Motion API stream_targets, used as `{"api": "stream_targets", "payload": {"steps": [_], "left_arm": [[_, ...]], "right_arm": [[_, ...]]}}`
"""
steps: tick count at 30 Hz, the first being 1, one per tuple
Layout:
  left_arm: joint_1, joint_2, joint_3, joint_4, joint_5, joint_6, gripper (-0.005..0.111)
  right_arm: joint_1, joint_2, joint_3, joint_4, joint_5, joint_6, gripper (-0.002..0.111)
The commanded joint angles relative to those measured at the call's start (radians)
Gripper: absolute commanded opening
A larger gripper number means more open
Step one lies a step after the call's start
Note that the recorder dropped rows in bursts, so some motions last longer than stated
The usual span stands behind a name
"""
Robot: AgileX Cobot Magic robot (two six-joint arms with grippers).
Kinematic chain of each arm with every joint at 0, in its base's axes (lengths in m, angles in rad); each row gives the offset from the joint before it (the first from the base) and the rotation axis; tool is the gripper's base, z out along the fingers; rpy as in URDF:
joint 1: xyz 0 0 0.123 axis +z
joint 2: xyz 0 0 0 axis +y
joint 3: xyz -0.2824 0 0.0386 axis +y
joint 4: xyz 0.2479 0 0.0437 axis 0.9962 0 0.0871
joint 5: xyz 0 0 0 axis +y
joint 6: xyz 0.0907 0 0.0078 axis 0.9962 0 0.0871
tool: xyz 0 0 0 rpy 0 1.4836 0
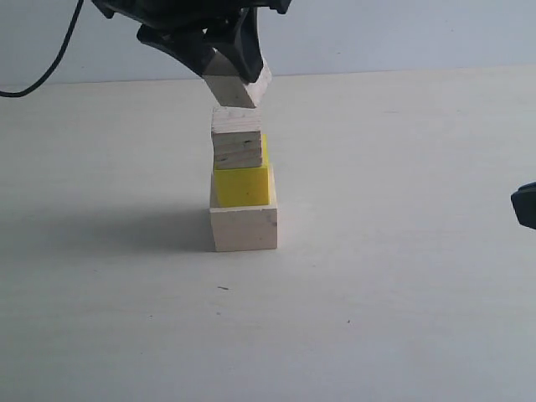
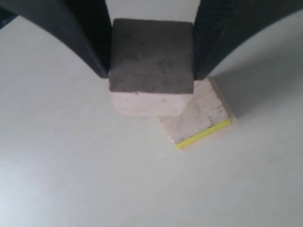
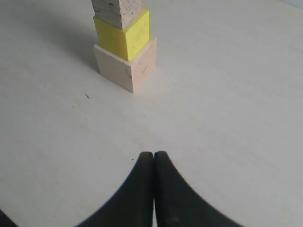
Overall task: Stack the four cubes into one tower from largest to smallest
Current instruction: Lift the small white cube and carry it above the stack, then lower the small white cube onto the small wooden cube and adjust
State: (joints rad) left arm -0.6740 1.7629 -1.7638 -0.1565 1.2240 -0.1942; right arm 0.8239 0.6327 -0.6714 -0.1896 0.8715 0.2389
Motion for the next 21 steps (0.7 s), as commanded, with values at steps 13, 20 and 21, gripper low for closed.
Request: {"api": "stream_targets", "payload": {"steps": [13, 20, 21], "left_arm": [[-0.028, 0.046, -0.006, 0.100, -0.003, -0.340, 0.000], [-0.034, 0.080, -0.006, 0.115, -0.003, -0.363, 0.000], [-0.034, 0.080, -0.006, 0.125, -0.003, -0.365, 0.000]], "right_arm": [[0.002, -0.004, 0.006, 0.006, -0.032, 0.000, 0.000], [0.002, -0.004, 0.006, 0.006, -0.032, 0.000, 0.000], [0.002, -0.004, 0.006, 0.006, -0.032, 0.000, 0.000]]}}
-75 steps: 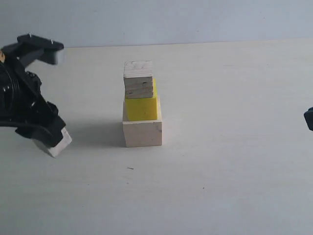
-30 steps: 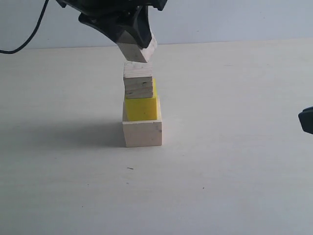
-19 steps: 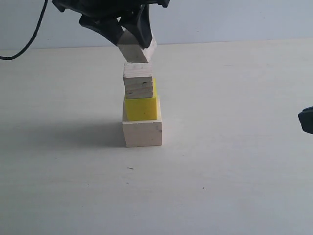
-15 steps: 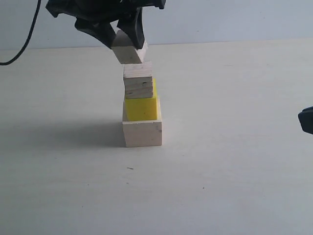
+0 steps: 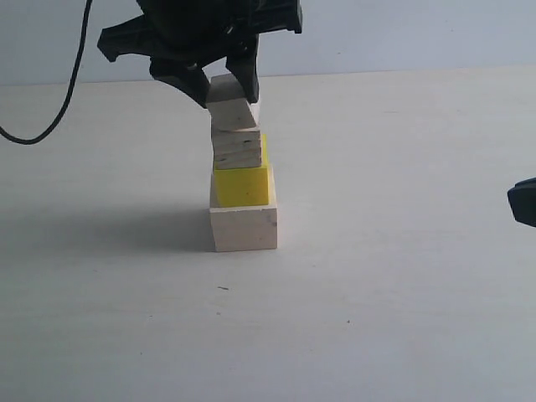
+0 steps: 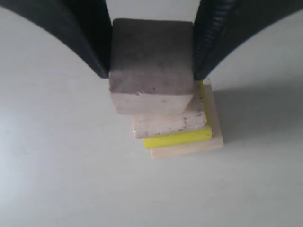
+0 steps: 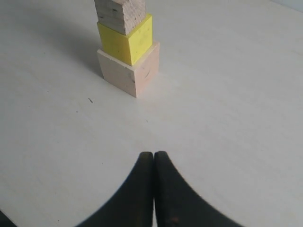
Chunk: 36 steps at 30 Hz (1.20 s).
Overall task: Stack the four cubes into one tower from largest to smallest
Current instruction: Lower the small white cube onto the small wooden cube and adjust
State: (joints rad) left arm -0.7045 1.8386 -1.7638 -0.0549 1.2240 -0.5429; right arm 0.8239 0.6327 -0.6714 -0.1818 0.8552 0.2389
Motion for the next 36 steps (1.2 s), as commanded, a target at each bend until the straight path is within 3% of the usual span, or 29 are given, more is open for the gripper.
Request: {"api": "stream_targets", "payload": {"steps": [1, 36], "left_arm": [[-0.004, 0.002, -0.011, 0.036, -0.003, -0.016, 0.000], [-0.053, 0.001, -0.056, 0.113, -0.003, -0.046, 0.000]], "right_arm": [[0.002, -0.004, 0.006, -0.002, -0.016, 0.000, 0.000], [0.002, -0.004, 0.006, -0.002, -0.014, -0.002, 0.000]]}}
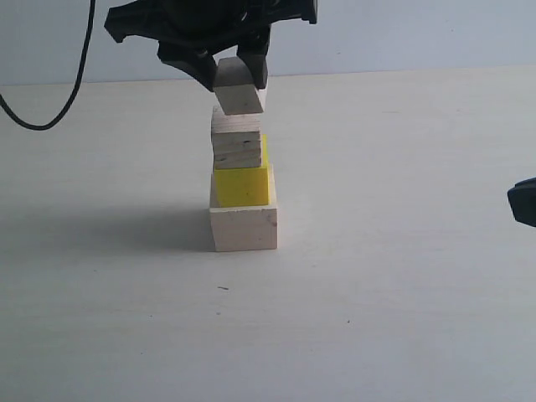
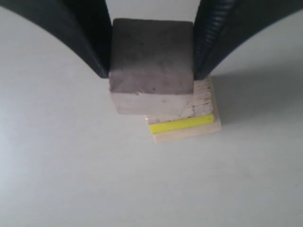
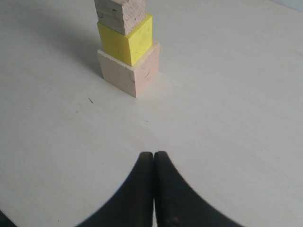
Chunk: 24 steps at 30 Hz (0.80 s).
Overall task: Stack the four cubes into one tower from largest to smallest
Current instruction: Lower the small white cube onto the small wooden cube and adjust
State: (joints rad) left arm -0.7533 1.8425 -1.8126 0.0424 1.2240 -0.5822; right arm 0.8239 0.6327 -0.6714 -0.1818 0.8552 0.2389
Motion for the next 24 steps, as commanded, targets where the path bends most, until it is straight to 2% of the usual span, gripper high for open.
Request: {"api": "stream_targets", "payload": {"steps": [1, 24], "left_arm": [[-0.004, -0.003, -0.008, 0.024, -0.003, -0.006, 0.000], [-0.004, -0.003, 0.009, 0.049, -0.003, -0.006, 0.000]], "right_arm": [[0.002, -0.004, 0.006, -0.002, -0.014, -0.002, 0.000], [0.002, -0.004, 0.006, -0.002, -0.014, -0.002, 0.000]]}}
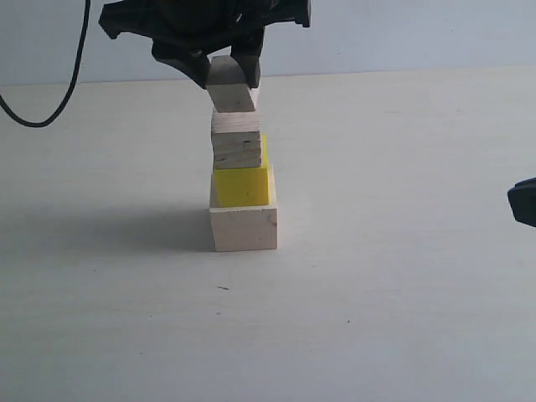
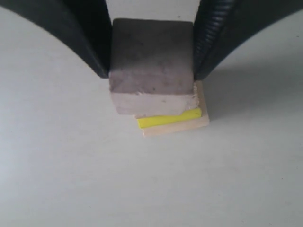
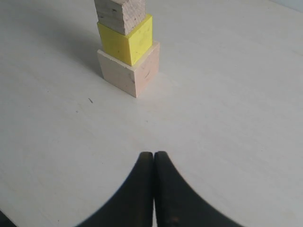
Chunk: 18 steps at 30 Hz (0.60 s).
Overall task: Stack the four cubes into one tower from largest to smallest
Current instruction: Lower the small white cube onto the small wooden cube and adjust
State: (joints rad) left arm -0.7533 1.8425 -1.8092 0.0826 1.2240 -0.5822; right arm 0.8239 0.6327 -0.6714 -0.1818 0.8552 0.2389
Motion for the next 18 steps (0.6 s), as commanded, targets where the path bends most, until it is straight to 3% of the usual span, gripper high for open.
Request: {"api": "stream_targets", "payload": {"steps": [1, 18], "left_arm": [[-0.004, -0.003, 0.005, 0.011, -0.003, -0.006, 0.000], [-0.004, -0.003, 0.052, 0.012, -0.003, -0.001, 0.000]], "right_arm": [[0.002, -0.004, 0.006, -0.002, -0.014, -0.002, 0.000], [0.002, -0.004, 0.006, 0.002, -0.014, -0.002, 0.000]]}}
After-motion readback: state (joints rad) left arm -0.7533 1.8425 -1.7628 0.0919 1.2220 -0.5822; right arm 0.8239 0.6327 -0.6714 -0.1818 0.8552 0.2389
